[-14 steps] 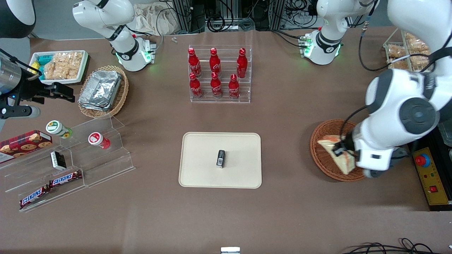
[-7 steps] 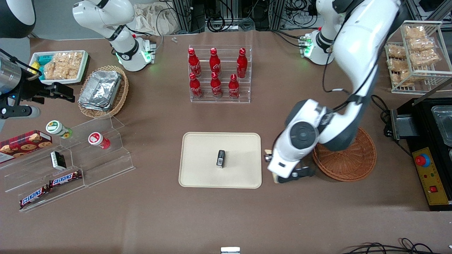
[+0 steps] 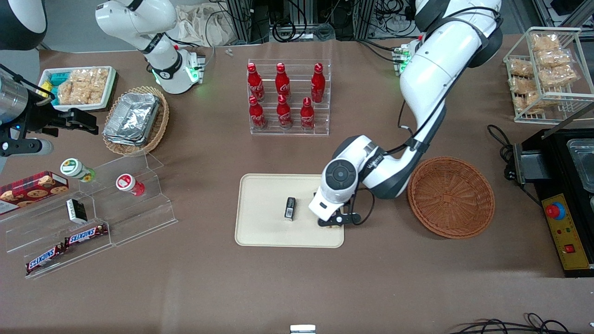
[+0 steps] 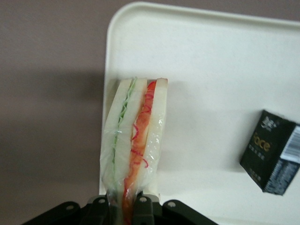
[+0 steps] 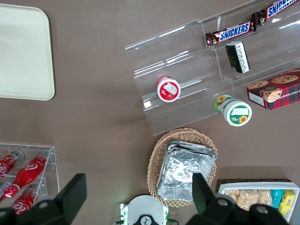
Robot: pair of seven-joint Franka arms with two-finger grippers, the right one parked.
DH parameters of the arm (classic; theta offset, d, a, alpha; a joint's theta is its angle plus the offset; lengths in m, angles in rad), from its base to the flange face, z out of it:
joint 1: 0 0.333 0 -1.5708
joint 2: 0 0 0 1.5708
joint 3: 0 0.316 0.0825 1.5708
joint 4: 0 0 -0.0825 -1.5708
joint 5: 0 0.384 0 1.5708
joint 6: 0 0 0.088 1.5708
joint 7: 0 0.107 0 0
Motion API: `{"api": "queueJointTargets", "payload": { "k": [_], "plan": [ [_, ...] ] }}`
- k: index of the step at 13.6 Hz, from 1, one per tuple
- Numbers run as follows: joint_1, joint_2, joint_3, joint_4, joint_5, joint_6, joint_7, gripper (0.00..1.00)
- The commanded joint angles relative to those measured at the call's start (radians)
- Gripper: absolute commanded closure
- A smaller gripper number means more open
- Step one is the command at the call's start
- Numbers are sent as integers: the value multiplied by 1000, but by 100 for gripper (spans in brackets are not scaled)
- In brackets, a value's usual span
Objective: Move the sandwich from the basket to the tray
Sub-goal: 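Carry the sandwich over to the cream tray beside the black box, then lower the sandwich onto the tray and open the left gripper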
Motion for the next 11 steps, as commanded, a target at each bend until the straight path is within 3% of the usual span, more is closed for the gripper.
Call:
{"api": "queueJointTargets", "payload": {
  "k": [1, 2, 7, 11],
  "plan": [
    [-20, 35, 9, 45, 17, -8, 11, 57],
    [-18, 38, 9, 44, 17, -6, 13, 1],
    [0, -34, 13, 44, 15, -46, 0, 0],
    [74, -188, 11, 27, 9, -251, 19, 0]
  ]
}}
